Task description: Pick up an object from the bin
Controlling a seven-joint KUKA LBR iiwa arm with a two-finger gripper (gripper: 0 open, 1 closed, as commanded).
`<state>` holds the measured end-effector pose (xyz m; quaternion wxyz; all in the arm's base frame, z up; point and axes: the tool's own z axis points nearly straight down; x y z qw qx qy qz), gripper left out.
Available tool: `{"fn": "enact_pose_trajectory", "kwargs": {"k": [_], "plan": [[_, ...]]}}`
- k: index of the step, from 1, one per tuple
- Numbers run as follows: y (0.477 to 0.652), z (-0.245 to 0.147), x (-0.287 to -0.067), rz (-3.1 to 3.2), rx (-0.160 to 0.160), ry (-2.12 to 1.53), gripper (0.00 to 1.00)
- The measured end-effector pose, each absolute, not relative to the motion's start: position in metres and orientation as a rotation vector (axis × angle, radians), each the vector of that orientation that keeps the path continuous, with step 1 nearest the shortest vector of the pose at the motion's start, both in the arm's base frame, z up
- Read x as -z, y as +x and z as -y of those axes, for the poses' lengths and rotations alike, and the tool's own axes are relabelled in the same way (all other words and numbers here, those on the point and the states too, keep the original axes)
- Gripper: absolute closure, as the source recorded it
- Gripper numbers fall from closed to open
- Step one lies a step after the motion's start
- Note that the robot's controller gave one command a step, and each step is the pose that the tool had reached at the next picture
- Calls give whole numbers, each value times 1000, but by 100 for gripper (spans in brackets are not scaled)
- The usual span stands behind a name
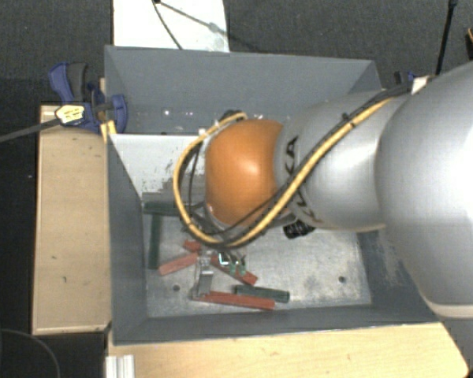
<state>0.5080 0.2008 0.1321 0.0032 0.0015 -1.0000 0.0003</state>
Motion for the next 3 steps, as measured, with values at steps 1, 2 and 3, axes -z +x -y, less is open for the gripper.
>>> {"fn": "enact_pose_trajectory", "kwargs": {"k": [1, 2, 3], "plan": [[538, -175, -67, 3137, -2, 53, 0], [538, -177, -70, 3140, 1, 47, 100], [553, -192, -219, 3152, 7, 39, 100]]}}
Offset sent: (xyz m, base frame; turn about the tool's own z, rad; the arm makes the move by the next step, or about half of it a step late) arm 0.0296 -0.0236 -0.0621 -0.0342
